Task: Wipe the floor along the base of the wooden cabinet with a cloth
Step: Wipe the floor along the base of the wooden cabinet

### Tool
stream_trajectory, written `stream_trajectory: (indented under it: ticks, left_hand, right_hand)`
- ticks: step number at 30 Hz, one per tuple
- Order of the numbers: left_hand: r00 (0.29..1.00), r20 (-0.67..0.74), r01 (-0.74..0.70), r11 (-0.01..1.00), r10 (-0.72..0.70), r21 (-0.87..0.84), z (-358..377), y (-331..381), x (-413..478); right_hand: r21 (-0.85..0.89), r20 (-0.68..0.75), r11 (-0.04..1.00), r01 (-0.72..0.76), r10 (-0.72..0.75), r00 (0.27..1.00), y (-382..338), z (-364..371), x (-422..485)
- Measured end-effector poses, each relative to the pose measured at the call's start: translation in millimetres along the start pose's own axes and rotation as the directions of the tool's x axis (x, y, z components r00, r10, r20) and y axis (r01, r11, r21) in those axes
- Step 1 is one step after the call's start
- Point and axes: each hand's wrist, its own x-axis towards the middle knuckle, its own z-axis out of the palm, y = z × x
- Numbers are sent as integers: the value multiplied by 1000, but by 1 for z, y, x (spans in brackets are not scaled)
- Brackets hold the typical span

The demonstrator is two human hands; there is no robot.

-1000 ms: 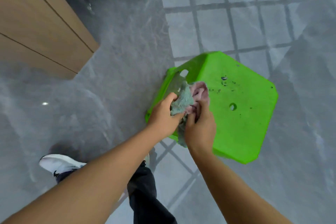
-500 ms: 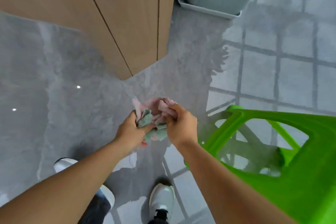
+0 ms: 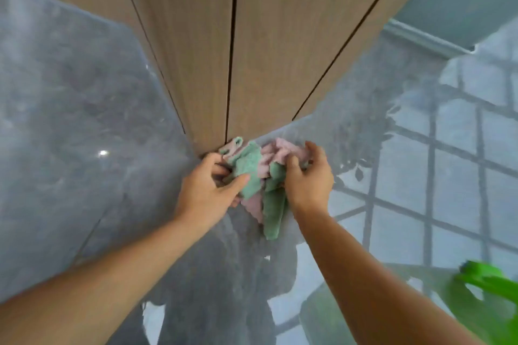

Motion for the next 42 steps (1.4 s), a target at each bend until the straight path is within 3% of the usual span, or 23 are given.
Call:
stream_trajectory:
  ticks: [2, 4, 6, 7, 9, 11, 13, 19, 22, 24, 27, 31, 33, 36, 42]
  left_hand:
    - [997, -44, -53, 990, 59, 131, -19, -1, -6]
    - [987, -122, -71, 960, 107, 269, -46, -3, -16]
    - [955, -218, -71, 866, 203, 494, -78, -9, -21]
    - [947, -244, -9, 779, 207, 626, -93, -17, -22]
    - [953, -301, 210, 624, 42, 752, -115, -39, -31]
    - [932, -345, 348, 535, -110, 770, -124, -64, -42]
    - [940, -334, 319, 535, -71, 783, -121, -85, -44]
    - [948, -296, 309, 537, -113, 785, -119, -90, -37]
    - [943, -278, 333, 558, -183, 760, -120, -86, -37]
    - [932, -282, 363, 538, -230, 761, -121, -82, -33]
    - [917, -272, 387, 496, -290, 777, -125, -72, -31]
    - [913, -253, 385, 473, -319, 793, -125, -63, -33]
    - [910, -232, 384, 487, -342, 784, -126, -55, -35]
    - [906, -212, 380, 479, -367, 791, -126, -47, -37]
    - [891, -201, 392, 466, -407, 793, -124, -38, -39]
  right_hand:
    - [63, -25, 998, 23, -21, 999, -6, -10, 2]
    - [-19, -7, 974, 225, -225, 974, -14, -26, 0]
    - [-143, 135, 907, 397, -379, 915, -22, -33, -8]
    - [-200, 255, 883, 425, -371, 893, -24, -28, -15]
    - [-370, 428, 823, 431, -260, 865, -21, -6, -32]
    - [-546, 451, 749, 374, -113, 886, -18, 25, -45]
    - [-639, 398, 700, 318, -53, 916, -17, 52, -45]
    - [-643, 301, 715, 276, -95, 949, -6, 37, 15]
    - [-677, 172, 729, 101, 23, 985, -17, 1, 74]
    - [-708, 172, 704, 52, 101, 980, -25, -14, 105]
    - [-700, 243, 707, 106, 96, 965, -30, -8, 94]
    - [-637, 288, 752, 171, 26, 957, -26, 39, 7]
    - [-603, 383, 739, 300, -62, 922, -19, 69, -47]
    - [-540, 552, 644, 541, -215, 806, -6, 88, -104]
    - [-423, 748, 334, 843, -397, 532, 21, 39, -55]
